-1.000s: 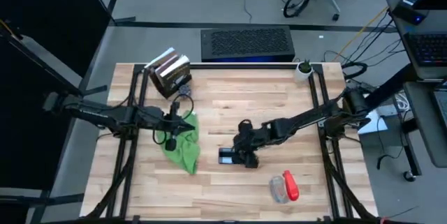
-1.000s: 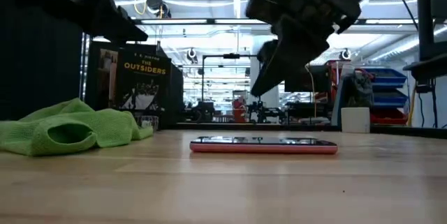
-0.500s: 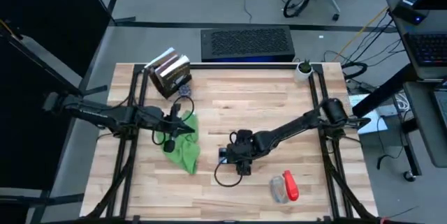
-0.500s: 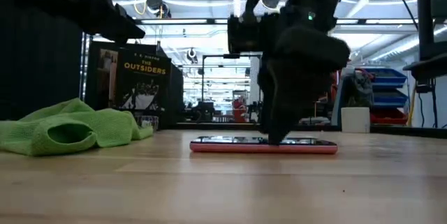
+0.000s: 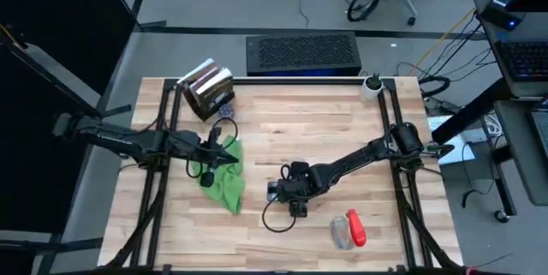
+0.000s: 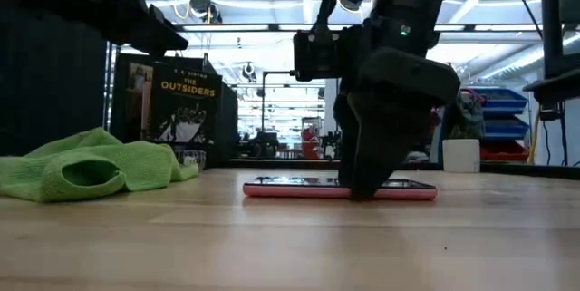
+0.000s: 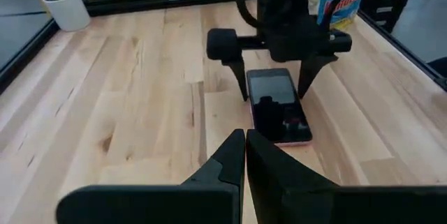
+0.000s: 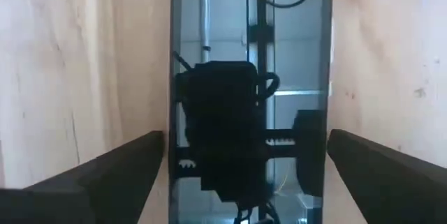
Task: Apply microfiber cloth
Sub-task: Spray the front of the pink cellphone with the red spray bottle
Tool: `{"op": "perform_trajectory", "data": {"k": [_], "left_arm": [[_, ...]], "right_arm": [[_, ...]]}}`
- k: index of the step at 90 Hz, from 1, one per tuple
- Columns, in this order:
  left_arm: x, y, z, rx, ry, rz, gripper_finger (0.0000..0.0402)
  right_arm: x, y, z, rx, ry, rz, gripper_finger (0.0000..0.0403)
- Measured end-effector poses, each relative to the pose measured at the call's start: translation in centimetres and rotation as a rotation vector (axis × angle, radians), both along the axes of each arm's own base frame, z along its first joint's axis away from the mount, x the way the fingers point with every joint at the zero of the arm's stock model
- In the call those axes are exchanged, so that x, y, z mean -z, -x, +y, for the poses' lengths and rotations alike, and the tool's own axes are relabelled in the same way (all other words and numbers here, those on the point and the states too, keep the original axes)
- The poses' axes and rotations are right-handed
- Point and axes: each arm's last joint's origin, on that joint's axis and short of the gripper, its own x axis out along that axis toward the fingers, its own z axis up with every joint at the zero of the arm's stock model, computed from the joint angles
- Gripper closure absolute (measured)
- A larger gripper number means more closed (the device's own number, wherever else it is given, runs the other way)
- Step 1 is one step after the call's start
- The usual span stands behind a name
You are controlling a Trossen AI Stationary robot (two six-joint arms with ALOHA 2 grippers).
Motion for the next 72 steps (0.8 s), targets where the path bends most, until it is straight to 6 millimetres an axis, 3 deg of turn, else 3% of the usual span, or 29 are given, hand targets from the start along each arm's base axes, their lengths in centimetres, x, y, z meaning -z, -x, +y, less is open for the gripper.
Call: {"op": "perform_trajectory", "data": {"k": [17,34,46,67,72], "left_arm": [[0.0,0.0,0.0,-0.001,0.003,0.0,0.0402],[0.0,0.0,0.0,-0.001,0.002,0.0,0.0402],[0.0,0.0,0.0,-0.001,0.002,0.0,0.0402],[-0.1,0.0,0.0,-0.002,0.004,-0.006,0.0402],[-0.2,-0.1,0.0,-0.002,0.005,-0.02,0.0402]], "right_arm": [[0.5,-0.1,0.0,-0.003,-0.022,0.014,0.0024],[0.6,0.0,0.0,0.025,-0.043,0.026,0.0093],[0.4,0.1,0.0,0.036,-0.045,0.023,0.0095],[-1.5,0.5,-0.2,0.04,-0.066,-0.009,0.0095],[-2.6,0.7,-0.3,0.045,-0.059,-0.043,0.013]]}}
